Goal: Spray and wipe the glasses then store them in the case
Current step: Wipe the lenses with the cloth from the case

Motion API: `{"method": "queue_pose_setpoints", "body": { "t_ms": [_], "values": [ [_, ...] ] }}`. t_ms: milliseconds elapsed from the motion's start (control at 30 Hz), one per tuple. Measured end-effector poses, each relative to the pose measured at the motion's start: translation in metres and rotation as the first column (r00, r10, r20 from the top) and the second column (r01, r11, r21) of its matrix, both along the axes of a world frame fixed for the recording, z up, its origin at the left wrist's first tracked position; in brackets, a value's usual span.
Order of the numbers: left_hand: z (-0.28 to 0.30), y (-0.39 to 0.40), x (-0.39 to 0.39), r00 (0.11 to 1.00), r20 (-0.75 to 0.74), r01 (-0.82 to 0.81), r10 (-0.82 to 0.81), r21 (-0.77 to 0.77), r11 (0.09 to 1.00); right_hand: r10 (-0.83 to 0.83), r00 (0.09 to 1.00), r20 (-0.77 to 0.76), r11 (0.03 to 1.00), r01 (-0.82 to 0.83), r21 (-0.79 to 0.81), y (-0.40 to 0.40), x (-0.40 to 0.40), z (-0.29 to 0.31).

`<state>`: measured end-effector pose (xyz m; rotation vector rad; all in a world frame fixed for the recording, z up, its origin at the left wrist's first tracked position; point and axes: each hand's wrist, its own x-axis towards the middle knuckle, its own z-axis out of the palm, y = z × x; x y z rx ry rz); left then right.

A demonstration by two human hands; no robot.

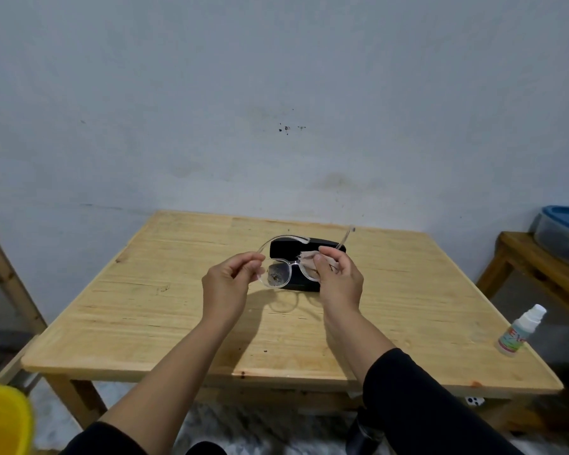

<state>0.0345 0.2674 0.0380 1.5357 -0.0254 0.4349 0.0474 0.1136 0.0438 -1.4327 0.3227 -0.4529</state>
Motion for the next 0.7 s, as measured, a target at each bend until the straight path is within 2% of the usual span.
{"method": "queue_pose_setpoints", "body": {
  "t_ms": [267, 400, 567, 700],
  "values": [
    [-0.0013, 0.0019, 0.0031, 0.996, -0.076, -0.040, 0.039, -0.015, 0.999, 0.122, 0.992, 0.022, 0.993, -0.122, -0.001, -0.0044, -0.0019, 0.0083],
    [0.0027, 0.0010, 0.0048, 0.997, -0.070, -0.031, 0.031, -0.007, 0.999, 0.094, 0.995, 0.025, 0.995, -0.092, -0.045, -0.0055, -0.0015, 0.0081],
    [0.0049, 0.0013, 0.0057, 0.998, -0.044, -0.044, 0.045, 0.020, 0.999, 0.133, 0.991, 0.019, 0.991, -0.133, 0.015, -0.0058, -0.0028, 0.0081],
    [0.0037, 0.0024, 0.0070, 0.998, 0.006, -0.066, 0.066, 0.065, 0.996, 0.078, 0.996, 0.045, 0.996, -0.080, 0.035, -0.0044, -0.0091, 0.0057]
  ]
}}
